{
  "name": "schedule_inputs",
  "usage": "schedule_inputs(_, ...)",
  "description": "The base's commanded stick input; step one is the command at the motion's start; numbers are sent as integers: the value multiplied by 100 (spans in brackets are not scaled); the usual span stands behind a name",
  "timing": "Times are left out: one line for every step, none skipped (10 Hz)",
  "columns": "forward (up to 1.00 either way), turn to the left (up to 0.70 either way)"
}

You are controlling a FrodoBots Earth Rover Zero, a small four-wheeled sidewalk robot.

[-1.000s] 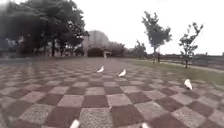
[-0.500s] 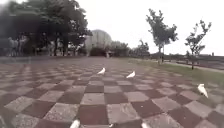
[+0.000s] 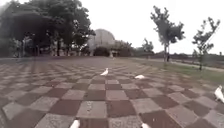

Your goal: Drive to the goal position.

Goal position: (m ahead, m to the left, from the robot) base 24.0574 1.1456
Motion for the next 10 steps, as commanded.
schedule_inputs(70, 0)
schedule_inputs(70, 0)
schedule_inputs(70, 0)
schedule_inputs(70, 0)
schedule_inputs(70, 10)
schedule_inputs(70, 19)
schedule_inputs(64, 0)
schedule_inputs(22, 0)
schedule_inputs(0, 0)
schedule_inputs(-23, 0)
